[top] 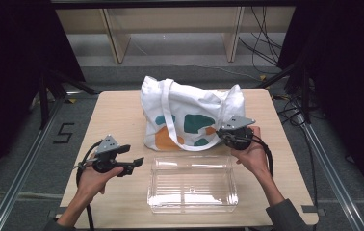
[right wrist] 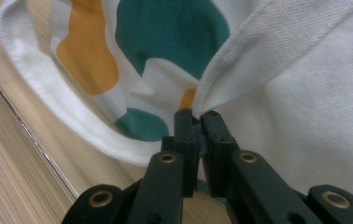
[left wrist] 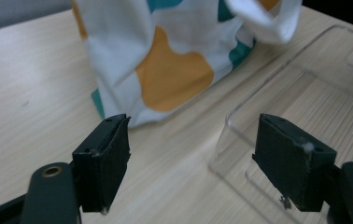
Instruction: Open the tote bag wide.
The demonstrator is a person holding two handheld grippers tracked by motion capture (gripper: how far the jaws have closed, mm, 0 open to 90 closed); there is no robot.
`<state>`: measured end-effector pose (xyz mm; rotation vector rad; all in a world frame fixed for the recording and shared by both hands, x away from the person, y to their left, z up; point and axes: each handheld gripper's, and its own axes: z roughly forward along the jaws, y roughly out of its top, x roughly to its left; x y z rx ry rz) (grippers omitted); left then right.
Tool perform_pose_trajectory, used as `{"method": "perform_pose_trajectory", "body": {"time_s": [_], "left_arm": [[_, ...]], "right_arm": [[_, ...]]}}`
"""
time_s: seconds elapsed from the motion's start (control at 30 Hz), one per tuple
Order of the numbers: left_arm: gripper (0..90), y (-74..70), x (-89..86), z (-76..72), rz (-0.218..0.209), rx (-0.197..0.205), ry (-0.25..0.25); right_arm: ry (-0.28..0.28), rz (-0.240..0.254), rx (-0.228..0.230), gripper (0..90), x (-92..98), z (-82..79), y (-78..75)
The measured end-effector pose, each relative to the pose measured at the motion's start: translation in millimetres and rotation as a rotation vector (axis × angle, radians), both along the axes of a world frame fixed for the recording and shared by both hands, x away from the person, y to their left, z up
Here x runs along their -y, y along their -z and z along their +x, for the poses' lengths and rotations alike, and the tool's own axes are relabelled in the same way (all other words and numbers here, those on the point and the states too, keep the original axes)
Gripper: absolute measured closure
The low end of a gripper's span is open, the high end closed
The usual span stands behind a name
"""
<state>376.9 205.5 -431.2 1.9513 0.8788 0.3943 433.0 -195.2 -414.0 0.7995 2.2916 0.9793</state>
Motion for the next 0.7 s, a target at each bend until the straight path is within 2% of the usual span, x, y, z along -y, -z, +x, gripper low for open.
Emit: {"method": "perform_pose_trajectory", "body": {"time_s": [0.1,0.13,0.17,0.2,0.27,0.3,0.4,0.43,0.5,0.53,0.7], "left_arm": [[25.7,-9.0,12.6,13.0,-0.024,-0.026,0.016],[26.1,-11.7,28.4,1.6,-0.157,-0.188,-0.164],[26.2,-14.7,31.8,3.8,-0.153,-0.205,-0.170],[26.2,-17.7,34.7,9.0,-0.145,-0.191,-0.161],[27.5,-25.5,36.6,23.8,-0.109,-0.134,-0.062],[28.1,-30.8,31.9,39.0,-0.019,-0.027,0.054],[28.5,-45.7,43.2,51.1,-0.028,-0.025,0.054],[29.0,-50.4,47.9,54.7,-0.027,-0.012,0.060],[29.1,-60.0,59.4,62.1,-0.017,0.002,0.074],[28.4,-63.2,64.0,65.7,0.002,0.003,0.079],[26.7,-70.8,86.1,78.7,0.013,0.003,0.079]], "right_arm": [[-0.003,-0.004,-0.019,86.8,-1.4,2.0,4.6],[-0.017,-0.007,-0.022,86.9,-1.0,3.4,6.4],[-0.018,0.014,-0.035,87.0,-1.6,3.8,8.7],[-0.017,0.020,-0.044,87.0,-1.6,3.8,10.0],[-0.019,0.015,-0.044,87.1,-1.0,5.0,12.3],[-0.018,0.017,-0.046,87.1,-1.1,5.7,13.3],[-0.039,0.022,-0.063,87.1,0.4,8.8,14.8],[-0.024,0.030,-0.065,87.2,0.0,8.2,15.7],[-0.031,0.033,-0.069,87.2,-0.4,8.5,16.7],[-0.031,0.034,-0.068,87.2,-0.8,8.1,17.3],[-0.030,0.038,-0.070,87.2,-0.8,6.9,16.8]]}}
